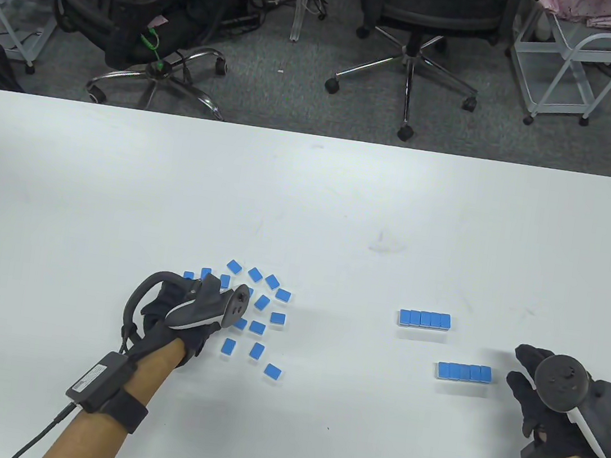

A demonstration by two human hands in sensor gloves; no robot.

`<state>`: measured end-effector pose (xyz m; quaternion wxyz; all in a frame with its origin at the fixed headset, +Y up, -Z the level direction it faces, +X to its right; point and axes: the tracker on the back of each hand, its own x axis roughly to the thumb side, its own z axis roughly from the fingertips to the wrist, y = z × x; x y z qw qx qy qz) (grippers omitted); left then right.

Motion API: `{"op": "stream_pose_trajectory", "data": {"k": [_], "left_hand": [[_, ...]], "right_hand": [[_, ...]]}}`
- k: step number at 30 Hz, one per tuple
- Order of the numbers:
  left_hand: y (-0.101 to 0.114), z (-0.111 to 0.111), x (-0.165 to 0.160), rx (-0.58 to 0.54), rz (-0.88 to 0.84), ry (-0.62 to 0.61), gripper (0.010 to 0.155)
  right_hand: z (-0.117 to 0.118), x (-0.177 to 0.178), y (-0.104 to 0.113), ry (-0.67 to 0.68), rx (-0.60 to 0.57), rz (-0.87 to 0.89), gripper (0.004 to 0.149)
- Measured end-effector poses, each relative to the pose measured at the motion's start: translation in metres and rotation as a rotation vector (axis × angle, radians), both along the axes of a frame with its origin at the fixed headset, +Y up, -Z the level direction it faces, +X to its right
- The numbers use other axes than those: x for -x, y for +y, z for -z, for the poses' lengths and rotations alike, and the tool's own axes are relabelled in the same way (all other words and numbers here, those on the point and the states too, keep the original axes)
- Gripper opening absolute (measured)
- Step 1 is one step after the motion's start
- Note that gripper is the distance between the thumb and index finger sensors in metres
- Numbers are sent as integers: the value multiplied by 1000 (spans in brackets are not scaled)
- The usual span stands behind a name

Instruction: Build mahjong tile wall

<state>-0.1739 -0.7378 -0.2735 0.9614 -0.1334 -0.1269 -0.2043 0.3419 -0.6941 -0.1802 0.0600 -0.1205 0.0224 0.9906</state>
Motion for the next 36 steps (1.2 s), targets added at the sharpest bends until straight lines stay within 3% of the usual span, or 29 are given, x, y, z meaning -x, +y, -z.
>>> {"op": "stream_pose_trajectory", "data": {"k": [10, 18, 24, 26, 28, 36], "left_hand": [[-1, -4, 6, 13, -39, -31, 58], [28, -29, 91, -15, -151, 78, 60], [9, -59, 139, 48, -201, 114, 60], [-1, -67, 143, 73, -215, 110, 60], [-2, -71, 146, 3, -246, 86, 60], [-3, -76, 150, 26, -341, 86, 59]], "right_hand": [[0, 1, -1, 6, 4, -5, 57], [1, 0, 0, 2, 3, -1, 57], [1, 0, 0, -2, -1, 3, 57], [1, 0, 0, -8, 1, 8, 57], [1, 0, -1, -12, 6, 12, 57], [1, 0, -2, -10, 14, 12, 57]]}}
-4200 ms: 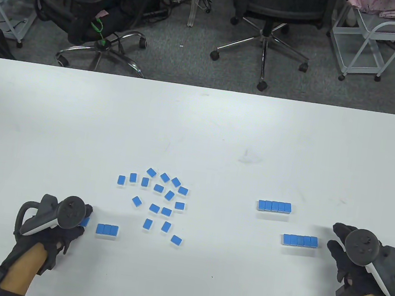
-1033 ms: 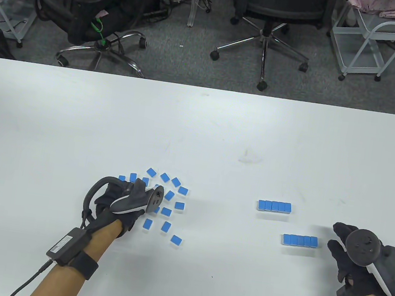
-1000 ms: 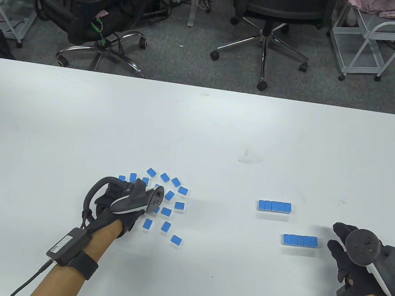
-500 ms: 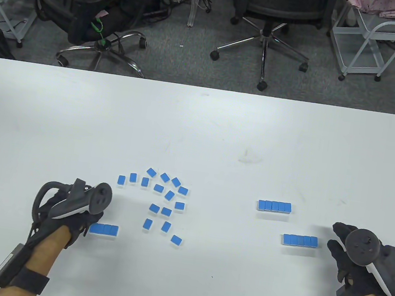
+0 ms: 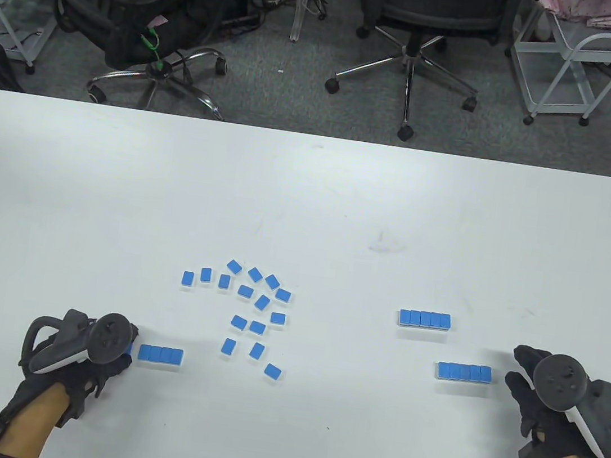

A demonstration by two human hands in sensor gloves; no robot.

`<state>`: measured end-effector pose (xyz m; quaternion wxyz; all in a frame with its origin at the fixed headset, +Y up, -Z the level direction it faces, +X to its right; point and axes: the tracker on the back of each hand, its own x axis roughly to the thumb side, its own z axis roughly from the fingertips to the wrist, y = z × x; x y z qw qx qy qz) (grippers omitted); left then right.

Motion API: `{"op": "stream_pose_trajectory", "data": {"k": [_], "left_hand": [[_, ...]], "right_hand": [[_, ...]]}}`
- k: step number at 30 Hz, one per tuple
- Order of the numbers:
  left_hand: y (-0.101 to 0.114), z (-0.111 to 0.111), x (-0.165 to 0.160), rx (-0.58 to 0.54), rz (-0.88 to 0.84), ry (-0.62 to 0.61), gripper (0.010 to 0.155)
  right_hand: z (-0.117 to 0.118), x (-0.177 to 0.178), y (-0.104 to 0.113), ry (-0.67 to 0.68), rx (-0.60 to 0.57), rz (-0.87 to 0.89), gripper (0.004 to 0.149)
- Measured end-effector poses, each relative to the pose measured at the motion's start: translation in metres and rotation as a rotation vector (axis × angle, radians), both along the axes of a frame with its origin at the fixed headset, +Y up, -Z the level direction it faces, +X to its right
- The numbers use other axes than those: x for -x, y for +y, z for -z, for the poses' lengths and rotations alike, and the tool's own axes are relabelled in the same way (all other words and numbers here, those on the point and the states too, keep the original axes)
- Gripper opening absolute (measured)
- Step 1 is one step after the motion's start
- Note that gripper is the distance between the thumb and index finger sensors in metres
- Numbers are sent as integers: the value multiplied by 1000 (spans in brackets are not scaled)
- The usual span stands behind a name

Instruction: Build mahjong tile wall

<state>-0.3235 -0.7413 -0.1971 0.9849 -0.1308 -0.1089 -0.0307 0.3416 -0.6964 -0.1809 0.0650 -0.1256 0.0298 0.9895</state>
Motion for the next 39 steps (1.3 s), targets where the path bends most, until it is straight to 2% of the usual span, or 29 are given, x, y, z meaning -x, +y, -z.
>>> {"op": "stream_pose_trajectory", "data": {"k": [32, 36, 39], "left_hand": [[-4, -2, -2, 11, -49, -7, 59], [-3, -2, -1, 49, -56, -4, 64], [2, -2, 10, 83, -142, 28, 69]], "right_hand": [[-1, -1, 0, 0, 4, 3, 57], [-1, -1, 0, 0, 5, 3, 57], [-2, -2, 0, -5, 8, 9, 57]]}}
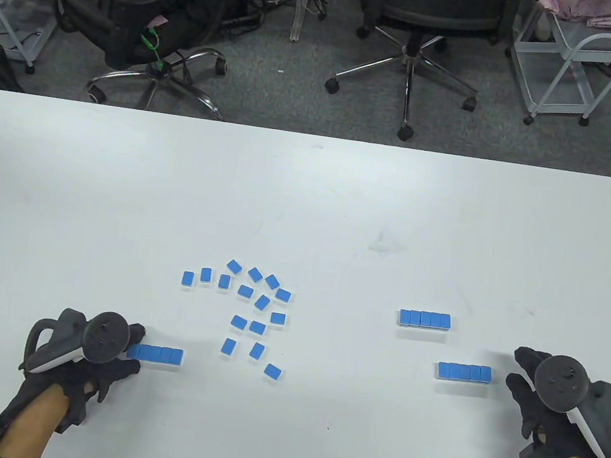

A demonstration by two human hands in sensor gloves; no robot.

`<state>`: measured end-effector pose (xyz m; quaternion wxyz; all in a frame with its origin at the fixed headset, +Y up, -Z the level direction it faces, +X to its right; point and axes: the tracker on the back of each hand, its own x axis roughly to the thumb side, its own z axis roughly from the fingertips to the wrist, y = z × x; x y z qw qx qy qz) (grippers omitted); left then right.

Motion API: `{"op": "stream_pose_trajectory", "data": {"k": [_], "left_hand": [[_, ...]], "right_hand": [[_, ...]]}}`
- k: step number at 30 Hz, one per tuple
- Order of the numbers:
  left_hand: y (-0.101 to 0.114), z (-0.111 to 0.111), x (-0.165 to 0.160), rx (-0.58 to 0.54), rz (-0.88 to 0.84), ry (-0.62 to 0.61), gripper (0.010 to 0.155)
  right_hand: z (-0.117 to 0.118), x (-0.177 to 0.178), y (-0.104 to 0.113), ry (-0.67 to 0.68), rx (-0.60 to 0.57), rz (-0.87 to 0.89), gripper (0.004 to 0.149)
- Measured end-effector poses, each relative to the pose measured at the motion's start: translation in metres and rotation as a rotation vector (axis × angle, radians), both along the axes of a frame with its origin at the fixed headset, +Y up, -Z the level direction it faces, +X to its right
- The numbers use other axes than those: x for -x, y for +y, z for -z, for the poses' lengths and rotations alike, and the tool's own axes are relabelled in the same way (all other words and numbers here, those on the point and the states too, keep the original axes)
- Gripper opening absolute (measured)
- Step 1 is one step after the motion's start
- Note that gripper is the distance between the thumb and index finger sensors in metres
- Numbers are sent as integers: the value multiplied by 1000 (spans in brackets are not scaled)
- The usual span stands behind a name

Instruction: Build mahjong tile wall

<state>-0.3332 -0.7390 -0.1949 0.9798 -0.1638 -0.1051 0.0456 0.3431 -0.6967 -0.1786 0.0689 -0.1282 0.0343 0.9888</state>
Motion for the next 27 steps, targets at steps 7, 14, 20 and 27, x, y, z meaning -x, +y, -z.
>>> {"op": "stream_pose_trajectory", "data": {"k": [7, 14, 20, 27], "left_hand": [[9, 8, 35, -56, -121, 192, 63], [16, 46, 12, -52, 22, 200, 69], [21, 85, -37, -19, 110, 150, 72], [6, 116, -81, -27, 245, 121, 68]], "right_hand": [[-1, 0, 2, -2, -9, 5, 57], [1, -2, 2, -3, -10, 8, 57], [1, -2, 2, -2, -10, 11, 57], [2, -3, 2, 3, -5, 9, 57]]}}
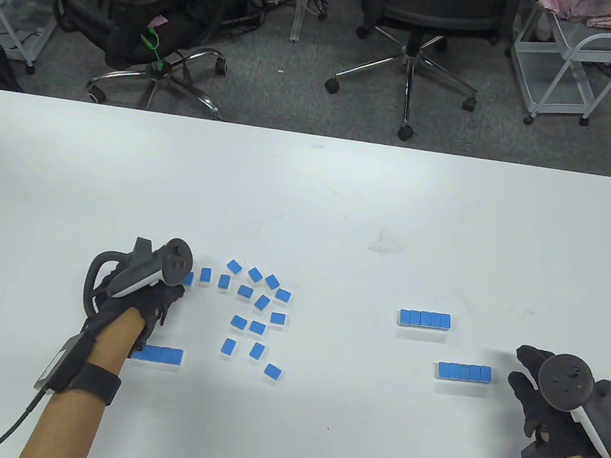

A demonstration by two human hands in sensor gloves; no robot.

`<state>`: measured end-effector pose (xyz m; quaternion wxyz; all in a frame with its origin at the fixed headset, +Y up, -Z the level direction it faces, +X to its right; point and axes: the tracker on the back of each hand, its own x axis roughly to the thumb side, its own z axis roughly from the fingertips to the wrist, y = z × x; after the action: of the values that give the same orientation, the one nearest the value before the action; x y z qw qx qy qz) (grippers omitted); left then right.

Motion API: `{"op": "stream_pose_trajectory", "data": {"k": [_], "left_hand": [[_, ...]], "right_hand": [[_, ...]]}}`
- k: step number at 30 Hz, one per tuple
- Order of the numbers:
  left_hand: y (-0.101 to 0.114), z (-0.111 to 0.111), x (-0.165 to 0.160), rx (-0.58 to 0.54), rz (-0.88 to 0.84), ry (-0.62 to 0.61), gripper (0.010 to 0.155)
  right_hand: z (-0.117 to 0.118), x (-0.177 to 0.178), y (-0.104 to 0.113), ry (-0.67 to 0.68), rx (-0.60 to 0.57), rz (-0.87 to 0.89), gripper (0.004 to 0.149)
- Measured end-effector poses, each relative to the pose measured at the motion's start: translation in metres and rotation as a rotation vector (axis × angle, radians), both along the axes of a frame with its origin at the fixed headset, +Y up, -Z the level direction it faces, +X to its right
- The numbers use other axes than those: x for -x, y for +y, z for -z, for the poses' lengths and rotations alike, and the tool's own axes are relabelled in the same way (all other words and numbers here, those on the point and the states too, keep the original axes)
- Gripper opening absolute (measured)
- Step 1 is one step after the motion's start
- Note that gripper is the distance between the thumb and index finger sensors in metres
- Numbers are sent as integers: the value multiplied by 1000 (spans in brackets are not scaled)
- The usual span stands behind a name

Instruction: Build mahjong tile wall

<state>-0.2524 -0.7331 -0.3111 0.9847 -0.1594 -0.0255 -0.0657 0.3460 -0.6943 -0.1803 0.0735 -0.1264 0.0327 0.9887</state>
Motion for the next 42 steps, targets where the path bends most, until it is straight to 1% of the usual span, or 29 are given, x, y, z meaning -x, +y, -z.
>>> {"op": "stream_pose_trajectory", "data": {"k": [4, 6, 9, 12, 14, 16, 19, 24, 26, 29, 30, 32, 34, 42], "left_hand": [[-12, 8, -16, -10, 77, -23, 58], [-11, 10, -15, -38, 63, -33, 57], [-11, 9, -4, 2, 0, -3, 57], [-9, 5, 15, 43, -70, 23, 58], [-8, -2, 32, 68, -138, 59, 58], [-8, -11, 45, 92, -154, 69, 58], [-8, -30, 69, 75, -177, 70, 59], [-8, -60, 107, 100, -330, 132, 61], [-8, -76, 116, 89, -376, 116, 61], [-9, -95, 117, 63, -420, 74, 61], [-9, -103, 116, 38, -425, 47, 61], [-10, -112, 115, 5, -452, 23, 61], [-10, -115, 115, 7, -485, 25, 61], [-9, -118, 107, 11, -480, -20, 60]], "right_hand": [[0, -1, 0, 1, -1, 3, 57], [0, -1, 1, 2, -2, 2, 57], [1, -1, 0, 8, 1, 0, 57], [1, 0, 0, 12, 4, -2, 57], [1, 0, 0, 14, 2, -3, 57], [1, 0, 0, 16, 1, -3, 57], [1, 1, 0, 17, 1, -5, 57], [1, 1, -1, 19, 5, -3, 57], [1, 1, -1, 17, 6, 5, 57], [1, 1, -1, 19, 5, 16, 57], [1, 1, -1, 19, 5, 17, 57], [2, 1, -2, 18, 8, 19, 56], [2, 1, -2, 18, 16, 24, 57], [0, 2, -2, 21, 14, 35, 56]]}}
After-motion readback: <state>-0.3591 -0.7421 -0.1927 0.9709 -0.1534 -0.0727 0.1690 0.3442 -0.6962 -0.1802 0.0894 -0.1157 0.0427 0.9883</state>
